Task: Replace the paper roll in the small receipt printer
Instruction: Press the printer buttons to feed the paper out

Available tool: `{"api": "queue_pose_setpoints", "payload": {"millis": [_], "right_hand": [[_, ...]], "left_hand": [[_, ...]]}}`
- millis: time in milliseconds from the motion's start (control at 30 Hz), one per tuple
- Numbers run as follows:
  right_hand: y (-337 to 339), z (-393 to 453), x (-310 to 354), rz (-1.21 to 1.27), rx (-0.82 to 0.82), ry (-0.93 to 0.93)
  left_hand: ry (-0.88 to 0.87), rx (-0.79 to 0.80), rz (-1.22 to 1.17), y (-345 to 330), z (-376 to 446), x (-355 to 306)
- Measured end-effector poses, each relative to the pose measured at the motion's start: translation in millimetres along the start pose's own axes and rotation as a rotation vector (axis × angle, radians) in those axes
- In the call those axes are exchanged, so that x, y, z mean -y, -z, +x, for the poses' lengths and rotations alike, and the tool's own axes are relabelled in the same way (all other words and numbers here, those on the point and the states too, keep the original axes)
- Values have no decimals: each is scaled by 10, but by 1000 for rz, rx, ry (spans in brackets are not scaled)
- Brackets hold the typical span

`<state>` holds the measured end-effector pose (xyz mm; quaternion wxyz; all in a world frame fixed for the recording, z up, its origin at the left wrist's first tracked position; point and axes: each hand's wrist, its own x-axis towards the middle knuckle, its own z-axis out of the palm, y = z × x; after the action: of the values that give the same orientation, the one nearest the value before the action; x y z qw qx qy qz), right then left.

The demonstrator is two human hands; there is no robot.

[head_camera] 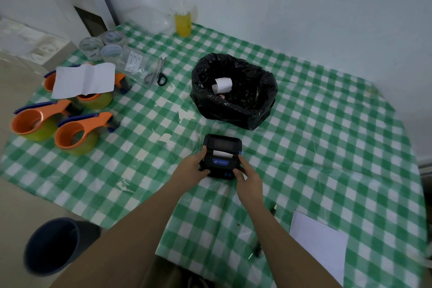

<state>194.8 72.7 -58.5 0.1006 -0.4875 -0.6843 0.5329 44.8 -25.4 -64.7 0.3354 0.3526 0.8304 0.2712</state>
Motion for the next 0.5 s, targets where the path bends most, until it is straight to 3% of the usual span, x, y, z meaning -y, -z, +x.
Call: {"api": "queue_pose_setpoints", "payload": {"millis": [500], "right_hand": [[40, 51, -37, 12, 26, -28]], "left_hand": [[5, 6, -11, 6, -20, -33]]}}
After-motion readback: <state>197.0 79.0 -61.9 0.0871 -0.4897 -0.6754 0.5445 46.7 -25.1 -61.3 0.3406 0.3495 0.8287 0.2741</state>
